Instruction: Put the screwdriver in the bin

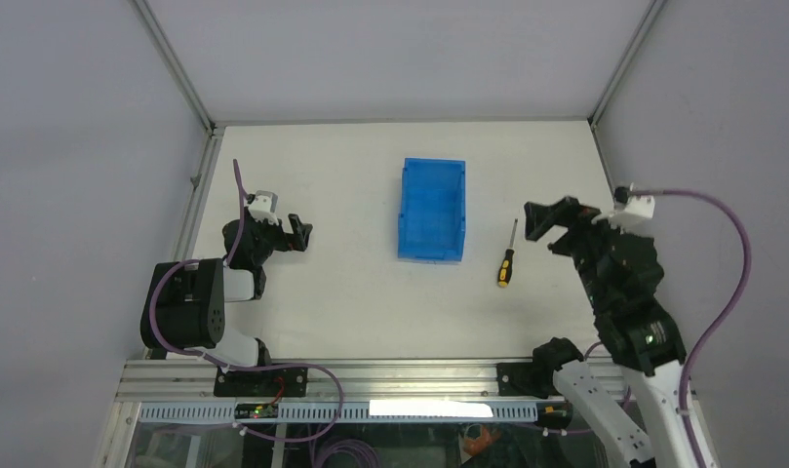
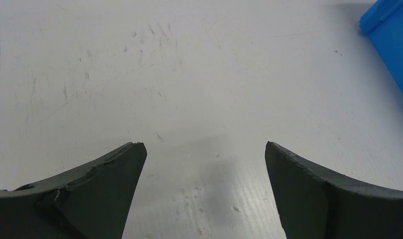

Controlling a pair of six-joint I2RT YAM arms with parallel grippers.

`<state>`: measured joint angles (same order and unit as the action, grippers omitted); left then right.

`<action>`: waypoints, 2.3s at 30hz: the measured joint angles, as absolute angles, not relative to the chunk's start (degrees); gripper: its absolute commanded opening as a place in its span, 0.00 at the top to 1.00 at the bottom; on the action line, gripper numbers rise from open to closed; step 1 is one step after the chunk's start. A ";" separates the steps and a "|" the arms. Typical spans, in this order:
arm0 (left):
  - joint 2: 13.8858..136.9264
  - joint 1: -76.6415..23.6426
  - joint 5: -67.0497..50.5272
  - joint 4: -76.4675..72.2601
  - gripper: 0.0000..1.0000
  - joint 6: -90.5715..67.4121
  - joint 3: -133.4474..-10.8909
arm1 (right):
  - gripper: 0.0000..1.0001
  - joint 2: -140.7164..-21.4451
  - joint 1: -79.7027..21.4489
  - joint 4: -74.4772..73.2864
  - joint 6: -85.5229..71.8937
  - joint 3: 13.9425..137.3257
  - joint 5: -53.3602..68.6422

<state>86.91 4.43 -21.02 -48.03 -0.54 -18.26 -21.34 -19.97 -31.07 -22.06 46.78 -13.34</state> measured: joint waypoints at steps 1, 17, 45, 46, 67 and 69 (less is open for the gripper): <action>86.89 4.43 -21.02 -48.01 0.01 -0.54 -18.26 | 0.01 -26.81 -19.94 -33.01 -21.56 52.34 -14.37; 86.89 4.43 -21.02 -48.03 0.01 -0.54 -18.26 | 0.20 -91.48 -8.01 -56.51 -20.40 75.90 -8.58; 86.91 4.43 -21.04 -48.03 0.01 -0.54 -18.28 | 1.00 -99.85 -8.10 -70.78 -16.16 93.65 -3.38; 86.91 4.43 -21.02 -48.03 0.01 -0.54 -18.28 | 1.00 -99.59 -8.12 -73.17 -15.99 97.12 -3.07; 86.91 4.43 -21.02 -48.03 0.01 -0.54 -18.28 | 1.00 -107.24 -32.82 -72.51 -25.69 119.44 -2.42; 86.91 4.43 -21.02 -48.03 0.01 -0.54 -18.28 | 1.00 -109.40 -33.32 -71.70 -26.00 119.37 -3.95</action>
<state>86.91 4.43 -21.02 -48.03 -0.54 -18.28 -109.40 -33.32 -71.70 -26.00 119.37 -3.95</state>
